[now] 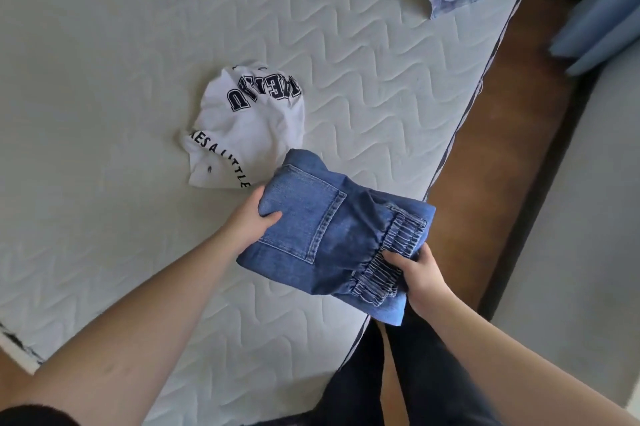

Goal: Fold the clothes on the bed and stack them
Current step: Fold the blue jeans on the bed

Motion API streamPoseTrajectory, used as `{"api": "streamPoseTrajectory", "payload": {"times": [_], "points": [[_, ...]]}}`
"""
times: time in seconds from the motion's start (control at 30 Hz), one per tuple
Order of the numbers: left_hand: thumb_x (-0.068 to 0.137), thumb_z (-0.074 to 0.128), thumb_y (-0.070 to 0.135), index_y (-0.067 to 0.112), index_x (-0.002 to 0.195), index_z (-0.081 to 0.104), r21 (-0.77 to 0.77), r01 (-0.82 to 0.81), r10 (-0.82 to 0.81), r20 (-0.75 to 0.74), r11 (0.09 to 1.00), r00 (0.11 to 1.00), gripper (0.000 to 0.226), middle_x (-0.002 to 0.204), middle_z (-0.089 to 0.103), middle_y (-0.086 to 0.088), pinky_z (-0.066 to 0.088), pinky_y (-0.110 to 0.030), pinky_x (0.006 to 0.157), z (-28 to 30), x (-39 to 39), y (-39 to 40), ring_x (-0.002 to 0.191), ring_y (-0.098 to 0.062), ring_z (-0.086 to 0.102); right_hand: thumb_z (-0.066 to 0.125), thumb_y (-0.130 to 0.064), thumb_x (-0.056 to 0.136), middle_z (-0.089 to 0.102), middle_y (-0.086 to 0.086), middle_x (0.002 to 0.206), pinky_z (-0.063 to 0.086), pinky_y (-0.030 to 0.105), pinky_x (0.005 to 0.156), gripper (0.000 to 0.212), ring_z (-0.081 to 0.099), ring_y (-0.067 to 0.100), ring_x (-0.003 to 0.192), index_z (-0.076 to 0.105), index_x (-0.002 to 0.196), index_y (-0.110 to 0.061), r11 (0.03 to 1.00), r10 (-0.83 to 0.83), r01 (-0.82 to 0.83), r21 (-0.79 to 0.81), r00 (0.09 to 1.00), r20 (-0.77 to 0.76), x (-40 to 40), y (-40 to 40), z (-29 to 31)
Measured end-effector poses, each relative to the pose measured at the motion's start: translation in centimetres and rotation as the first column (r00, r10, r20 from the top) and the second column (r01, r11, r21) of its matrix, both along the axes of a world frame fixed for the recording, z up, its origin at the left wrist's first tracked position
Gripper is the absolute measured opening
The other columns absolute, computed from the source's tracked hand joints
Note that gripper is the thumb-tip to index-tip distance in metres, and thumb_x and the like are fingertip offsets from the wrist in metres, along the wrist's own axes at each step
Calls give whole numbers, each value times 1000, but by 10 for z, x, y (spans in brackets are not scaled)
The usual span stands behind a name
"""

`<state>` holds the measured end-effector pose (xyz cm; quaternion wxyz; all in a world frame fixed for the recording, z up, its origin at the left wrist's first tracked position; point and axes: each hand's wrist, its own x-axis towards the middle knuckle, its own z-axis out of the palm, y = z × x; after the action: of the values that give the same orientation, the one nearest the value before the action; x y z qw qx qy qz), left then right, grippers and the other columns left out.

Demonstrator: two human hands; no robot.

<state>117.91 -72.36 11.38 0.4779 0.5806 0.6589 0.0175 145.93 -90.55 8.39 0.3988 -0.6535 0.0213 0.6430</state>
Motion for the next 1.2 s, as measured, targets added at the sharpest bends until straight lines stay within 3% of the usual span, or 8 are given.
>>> {"api": "streamPoseTrajectory", "payload": {"times": [0.27,0.5,0.63,0.73,0.87,1.0,1.1,1.2], "points": [[88,73,19,22,142,41,-86,66,-71,-54,994,996,63,124,61,2,45,-34,96,-42,-52,27,112,-18,59,76,5,76,73,12,107,58,42,74,49,71,31,97,55,119,-9,997,-37,28,-73,992,-122,-43,15,-46],[86,73,8,7,140,42,-107,70,-75,-42,992,996,62,131,58,-12,44,-35,101,-76,-67,27,120,-24,56,84,-9,73,70,9,113,54,47,94,51,69,27,98,55,116,-10,979,106,-96,-181,993,48,-54,3,-75],[83,78,31,16,144,36,-95,-77,74,-37,993,997,76,135,56,-4,43,-38,104,-96,-60,23,120,-22,55,90,-24,67,66,4,120,54,45,95,76,68,24,105,47,129,-18,984,131,-121,-133,989,68,-39,2,-76],[88,65,51,21,139,43,-100,-200,201,0,975,980,64,128,58,0,46,-36,98,-105,-48,35,116,-20,57,90,-32,63,65,4,124,56,44,92,89,70,21,104,41,137,-22,995,46,-46,-91,999,-8,-30,11,-76],[96,57,47,22,128,51,-73,-180,185,67,981,980,41,115,61,3,47,-30,83,-109,-35,53,111,-19,57,89,-35,65,69,8,115,58,46,87,74,72,24,96,50,125,-14,988,49,-53,-144,998,-35,-38,28,-77],[93,65,39,32,125,53,-156,-166,190,156,974,969,35,121,64,2,55,-34,85,-105,-46,59,102,-11,64,83,-30,74,74,8,107,58,41,87,52,72,25,94,61,117,-11,982,81,-86,-169,996,-39,-50,20,-78],[87,70,42,36,137,46,-327,-141,202,163,935,966,56,126,61,7,56,-36,85,-97,-66,61,104,-10,65,81,-25,77,75,5,103,60,30,67,42,74,21,90,64,113,-13,988,58,-78,-130,987,-149,-60,2,-71],[87,70,37,32,145,39,-343,-58,107,124,938,987,66,137,54,4,52,-35,89,-97,-86,55,114,-13,59,82,-22,74,76,4,99,60,30,64,43,74,20,87,64,112,-13,988,71,-92,-126,985,-160,-67,-13,-72]]}}
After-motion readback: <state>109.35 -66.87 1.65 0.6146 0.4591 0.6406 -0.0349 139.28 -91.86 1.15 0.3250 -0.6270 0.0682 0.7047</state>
